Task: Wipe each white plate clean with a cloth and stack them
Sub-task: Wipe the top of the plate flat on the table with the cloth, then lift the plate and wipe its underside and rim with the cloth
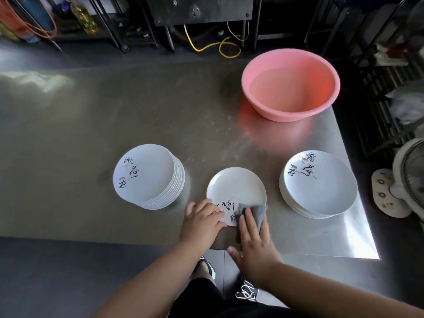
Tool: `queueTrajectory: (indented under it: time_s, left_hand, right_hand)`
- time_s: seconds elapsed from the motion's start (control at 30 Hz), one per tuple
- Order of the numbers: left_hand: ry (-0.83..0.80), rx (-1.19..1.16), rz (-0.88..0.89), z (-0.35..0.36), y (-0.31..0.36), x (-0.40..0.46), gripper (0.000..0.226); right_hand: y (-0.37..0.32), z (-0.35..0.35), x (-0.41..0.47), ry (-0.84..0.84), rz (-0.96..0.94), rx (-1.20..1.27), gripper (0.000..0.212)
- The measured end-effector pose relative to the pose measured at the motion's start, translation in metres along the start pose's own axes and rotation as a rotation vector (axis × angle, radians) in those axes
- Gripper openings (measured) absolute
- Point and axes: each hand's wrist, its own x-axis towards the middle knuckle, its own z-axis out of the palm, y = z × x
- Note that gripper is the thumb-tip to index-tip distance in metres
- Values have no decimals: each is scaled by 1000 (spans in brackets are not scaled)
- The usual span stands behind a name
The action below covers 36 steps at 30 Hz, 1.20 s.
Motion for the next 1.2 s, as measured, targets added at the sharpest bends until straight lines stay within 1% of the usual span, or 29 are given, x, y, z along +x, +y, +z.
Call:
queueTrajectory:
  time_s: [0.07,0.13,0.23,0.3,0.37,0.47,0.53,0.6,0.63,0.67,0.7,0.73,0.8,0.87,0.93,1.0,1.07,1.13,1.17,1.2]
  left_hand:
    - [-12,-37,-18,1,5,-3,22]
    - [-30,-70,-39,1,7,-5,17]
    - [-67,-105,-65,0,8,-4,28]
    - [-37,-124,-48,1,8,-2,26]
    - [3,-142,-27,3,7,-1,23]
    - [41,-133,1,0,5,1,16]
    - [41,-104,24,-2,4,4,14]
    - [24,-94,46,-6,2,4,18]
    - [15,-92,46,-9,0,2,19]
    - [5,-82,20,-14,0,0,21]
    - [-7,-59,-36,-19,0,-1,26]
    - [-19,-32,-111,-24,1,-1,34]
    - [-70,9,-280,-36,4,7,51]
    - [-205,7,-442,-45,4,23,66]
    - [-352,14,-550,-50,2,41,70]
    - [-451,16,-600,-52,-1,57,64]
    - [-502,-8,-634,-54,-3,71,60]
    - [-535,-63,-674,-56,-7,83,63]
    - [-557,-101,-696,-59,-9,87,64]
    - [-580,-146,-720,-62,-11,90,66]
  right_hand:
    - [-5,7,-13,-47,23,-19,90]
    - [5,2,-3,21,26,-16,90]
    - [26,-14,35,51,92,102,87]
    - [33,-15,48,103,93,135,80]
    - [32,-8,45,194,54,165,70]
    - [33,5,29,280,-84,96,58]
    - [42,5,27,390,-179,138,46]
    - [44,-7,26,439,-181,270,24]
    - [42,-19,26,448,-128,323,10]
    - [42,-31,28,423,-45,349,12]
    - [43,-42,31,358,43,335,25]
    - [47,-51,36,261,131,306,33]
    - [54,-69,49,103,262,252,38]
    - [56,-84,63,-32,352,180,40]
    - [55,-94,78,-123,412,191,45]
    - [51,-101,91,-198,449,217,50]
    - [44,-105,100,-248,404,218,47]
    - [39,-111,103,-339,331,209,45]
    - [39,-114,105,-378,364,242,45]
    - [39,-116,108,-378,426,320,46]
